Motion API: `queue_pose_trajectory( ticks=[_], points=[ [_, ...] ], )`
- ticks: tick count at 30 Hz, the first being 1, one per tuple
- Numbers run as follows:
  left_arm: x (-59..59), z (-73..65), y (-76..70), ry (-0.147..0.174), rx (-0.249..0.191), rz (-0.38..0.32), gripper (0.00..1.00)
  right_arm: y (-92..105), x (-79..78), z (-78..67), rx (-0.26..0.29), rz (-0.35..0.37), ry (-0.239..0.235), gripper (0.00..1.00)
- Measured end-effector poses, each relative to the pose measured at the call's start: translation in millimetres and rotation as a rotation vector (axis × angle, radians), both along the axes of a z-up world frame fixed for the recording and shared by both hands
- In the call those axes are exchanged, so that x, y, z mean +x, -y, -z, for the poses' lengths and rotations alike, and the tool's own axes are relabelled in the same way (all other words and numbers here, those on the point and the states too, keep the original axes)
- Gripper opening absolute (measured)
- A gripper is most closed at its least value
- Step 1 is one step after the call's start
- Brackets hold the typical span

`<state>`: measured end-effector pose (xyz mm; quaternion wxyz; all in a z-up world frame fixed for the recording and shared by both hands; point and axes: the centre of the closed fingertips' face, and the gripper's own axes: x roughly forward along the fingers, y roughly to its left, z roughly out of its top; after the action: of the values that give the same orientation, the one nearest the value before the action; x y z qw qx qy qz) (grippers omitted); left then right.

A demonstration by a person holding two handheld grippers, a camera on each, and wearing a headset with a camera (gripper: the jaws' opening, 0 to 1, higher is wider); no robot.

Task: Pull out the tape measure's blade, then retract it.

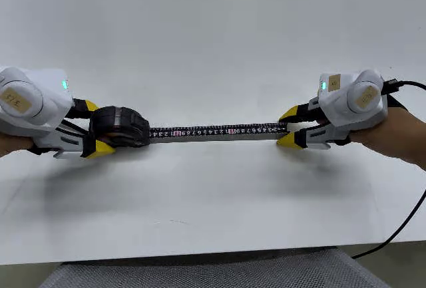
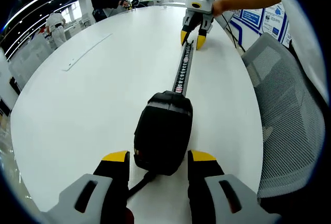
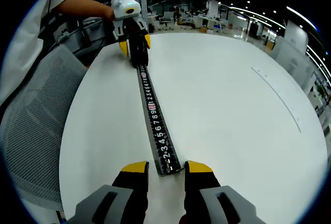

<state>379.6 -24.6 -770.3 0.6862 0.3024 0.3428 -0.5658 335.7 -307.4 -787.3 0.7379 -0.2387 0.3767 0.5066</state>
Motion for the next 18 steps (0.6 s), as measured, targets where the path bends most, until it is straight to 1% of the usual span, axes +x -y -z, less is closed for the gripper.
queue_pose_trajectory(
  ticks=[3, 6, 10, 12, 13, 14, 15, 16, 17, 18],
  points=[
    [0.3, -1.5, 0.4, 0.000, -0.011, -0.006, 0.40, -0.9, -0.7, 0.2, 0.003, 0.003, -0.002, 0.25],
    [-0.2, -1.0, -0.2, -0.002, -0.008, -0.005, 0.40, -0.8, -0.2, 0.3, 0.002, 0.003, -0.002, 0.24],
    [1.2, -2.5, -0.7, -0.002, -0.018, -0.019, 0.40, 0.1, 0.4, -1.5, 0.004, 0.012, 0.002, 0.25],
    [1.1, -4.6, -1.5, -0.014, -0.035, -0.038, 0.40, -0.4, 0.1, -4.7, 0.017, 0.027, 0.004, 0.26],
    [2.2, -5.4, -2.3, -0.020, -0.049, -0.062, 0.41, -4.9, 1.2, -9.6, 0.065, 0.074, -0.006, 0.27],
    [2.1, -5.8, -2.7, -0.026, -0.061, -0.078, 0.42, -4.3, 2.0, -11.3, 0.071, 0.089, -0.003, 0.28],
    [2.8, -7.5, -4.0, -0.023, -0.075, -0.102, 0.43, -2.8, 2.3, -12.6, 0.067, 0.096, 0.009, 0.29],
    [2.5, -9.6, -3.1, -0.027, -0.098, -0.122, 0.44, -3.4, 1.1, -13.3, 0.071, 0.104, 0.009, 0.31],
    [0.5, -11.3, -3.7, -0.040, -0.115, -0.145, 0.46, -4.4, -0.3, -14.7, 0.080, 0.120, 0.007, 0.32],
    [-0.6, -12.7, -5.8, -0.038, -0.122, -0.154, 0.47, -5.6, -1.4, -16.7, 0.092, 0.134, 0.008, 0.32]
  ],
)
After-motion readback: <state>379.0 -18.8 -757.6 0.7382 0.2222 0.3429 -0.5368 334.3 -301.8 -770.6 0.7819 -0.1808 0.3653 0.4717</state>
